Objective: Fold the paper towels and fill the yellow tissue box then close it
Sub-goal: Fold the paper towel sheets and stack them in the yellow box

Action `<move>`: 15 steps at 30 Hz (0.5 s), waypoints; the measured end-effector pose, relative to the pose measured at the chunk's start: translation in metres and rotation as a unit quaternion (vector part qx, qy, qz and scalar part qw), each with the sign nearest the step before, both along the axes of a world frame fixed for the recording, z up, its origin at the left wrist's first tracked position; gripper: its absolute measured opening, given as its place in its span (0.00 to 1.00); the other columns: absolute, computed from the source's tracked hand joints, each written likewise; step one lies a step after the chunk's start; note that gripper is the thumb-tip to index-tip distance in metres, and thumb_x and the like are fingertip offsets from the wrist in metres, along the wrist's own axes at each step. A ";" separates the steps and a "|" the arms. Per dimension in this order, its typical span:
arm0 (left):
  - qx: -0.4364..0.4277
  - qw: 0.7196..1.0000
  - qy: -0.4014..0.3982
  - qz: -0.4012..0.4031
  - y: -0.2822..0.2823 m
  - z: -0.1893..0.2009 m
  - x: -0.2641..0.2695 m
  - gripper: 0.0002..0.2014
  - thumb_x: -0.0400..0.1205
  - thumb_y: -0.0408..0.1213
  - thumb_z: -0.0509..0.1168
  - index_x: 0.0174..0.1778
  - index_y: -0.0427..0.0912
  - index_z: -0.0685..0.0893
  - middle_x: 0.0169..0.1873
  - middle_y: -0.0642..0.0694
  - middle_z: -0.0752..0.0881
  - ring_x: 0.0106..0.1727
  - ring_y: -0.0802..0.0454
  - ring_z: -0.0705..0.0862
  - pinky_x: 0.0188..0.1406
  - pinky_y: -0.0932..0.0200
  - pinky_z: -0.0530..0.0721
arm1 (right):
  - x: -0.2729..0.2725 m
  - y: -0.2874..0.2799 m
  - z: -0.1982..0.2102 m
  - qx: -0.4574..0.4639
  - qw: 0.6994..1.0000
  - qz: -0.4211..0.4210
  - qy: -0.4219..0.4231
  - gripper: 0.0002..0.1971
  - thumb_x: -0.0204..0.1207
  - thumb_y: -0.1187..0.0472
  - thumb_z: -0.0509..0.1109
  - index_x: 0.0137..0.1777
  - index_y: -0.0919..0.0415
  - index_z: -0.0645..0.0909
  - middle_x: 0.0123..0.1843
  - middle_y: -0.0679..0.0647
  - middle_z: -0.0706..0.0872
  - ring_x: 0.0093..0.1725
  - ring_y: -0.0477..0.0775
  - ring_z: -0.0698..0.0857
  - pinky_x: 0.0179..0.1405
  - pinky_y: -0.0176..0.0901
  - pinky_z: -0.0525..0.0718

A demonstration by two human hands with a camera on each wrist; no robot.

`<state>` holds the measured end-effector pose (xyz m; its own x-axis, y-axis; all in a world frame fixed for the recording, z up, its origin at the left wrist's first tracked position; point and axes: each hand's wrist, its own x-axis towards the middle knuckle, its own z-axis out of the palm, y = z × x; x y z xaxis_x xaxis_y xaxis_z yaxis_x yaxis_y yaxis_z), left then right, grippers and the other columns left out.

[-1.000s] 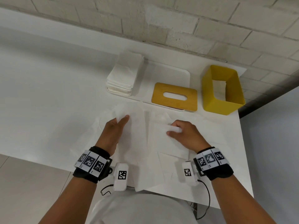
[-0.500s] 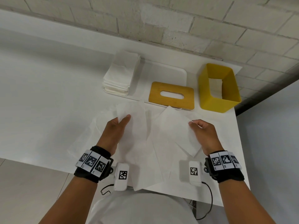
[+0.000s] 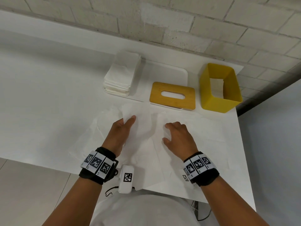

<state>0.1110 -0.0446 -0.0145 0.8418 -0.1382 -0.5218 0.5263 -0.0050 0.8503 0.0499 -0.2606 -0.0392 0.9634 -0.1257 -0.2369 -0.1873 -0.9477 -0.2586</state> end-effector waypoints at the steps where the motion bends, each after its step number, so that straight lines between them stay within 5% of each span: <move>1: -0.006 1.000 -0.001 0.002 0.000 0.001 0.000 0.14 0.87 0.50 0.67 0.61 0.46 0.90 0.54 0.49 0.94 0.60 0.47 0.91 0.66 0.47 0.86 | 0.001 0.001 0.000 -0.015 1.000 -0.001 -0.006 0.24 0.81 0.53 0.69 0.76 0.54 0.73 0.69 0.56 0.78 0.70 0.60 0.74 0.58 0.51 0.83; 9: -0.009 1.000 -0.015 0.006 0.000 0.006 0.001 0.14 0.86 0.50 0.68 0.61 0.47 0.90 0.55 0.49 0.94 0.60 0.47 0.91 0.70 0.40 0.85 | -0.004 0.000 -0.009 -0.056 0.995 0.005 -0.078 0.19 0.79 0.70 0.65 0.70 0.60 0.79 0.58 0.59 0.84 0.59 0.60 0.81 0.45 0.47 0.81; 15: -0.017 1.000 -0.022 0.002 -0.002 0.008 0.003 0.15 0.87 0.51 0.67 0.62 0.47 0.90 0.55 0.50 0.94 0.61 0.47 0.90 0.71 0.40 0.84 | 0.002 -0.016 0.019 0.102 0.967 -0.146 -0.184 0.09 0.80 0.68 0.68 0.54 0.58 0.88 0.43 0.52 0.90 0.46 0.59 0.89 0.43 0.38 0.76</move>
<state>0.1141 -0.0466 -0.0065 0.8646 -0.1524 -0.4789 0.4880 0.0270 0.8724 0.0514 -0.2769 -0.0203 0.9179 -0.3910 0.0673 -0.2977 -0.7910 -0.5346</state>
